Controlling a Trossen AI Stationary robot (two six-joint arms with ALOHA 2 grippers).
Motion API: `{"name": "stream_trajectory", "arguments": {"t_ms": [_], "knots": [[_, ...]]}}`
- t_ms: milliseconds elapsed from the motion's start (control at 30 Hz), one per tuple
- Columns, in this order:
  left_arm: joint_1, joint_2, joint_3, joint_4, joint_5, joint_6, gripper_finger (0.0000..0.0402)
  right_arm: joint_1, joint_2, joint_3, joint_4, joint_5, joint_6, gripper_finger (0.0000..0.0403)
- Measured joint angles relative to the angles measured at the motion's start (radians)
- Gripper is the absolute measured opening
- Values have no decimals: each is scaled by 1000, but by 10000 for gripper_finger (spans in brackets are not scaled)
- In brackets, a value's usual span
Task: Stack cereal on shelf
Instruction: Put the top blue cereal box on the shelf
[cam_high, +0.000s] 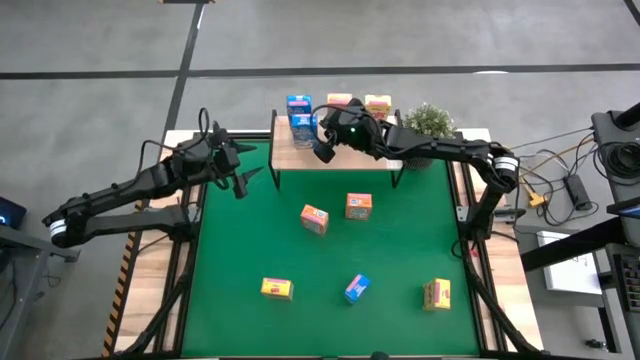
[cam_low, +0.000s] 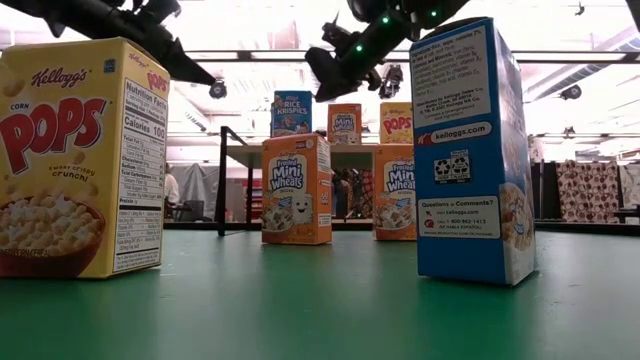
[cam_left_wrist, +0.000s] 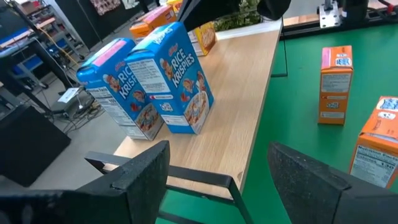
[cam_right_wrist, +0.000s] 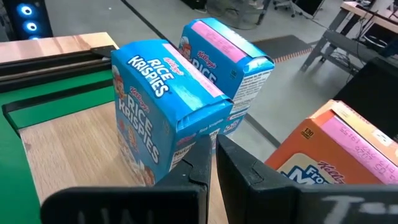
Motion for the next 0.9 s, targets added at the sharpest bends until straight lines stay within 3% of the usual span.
{"name": "stream_trajectory", "arguments": {"t_ms": [700, 900], "knots": [[0, 0, 0, 16, 0, 7, 252, 1, 1, -31, 69, -10, -2, 13], [0, 0, 0, 19, 0, 7, 252, 4, 7, -31, 94, -58, 14, 13]]}}
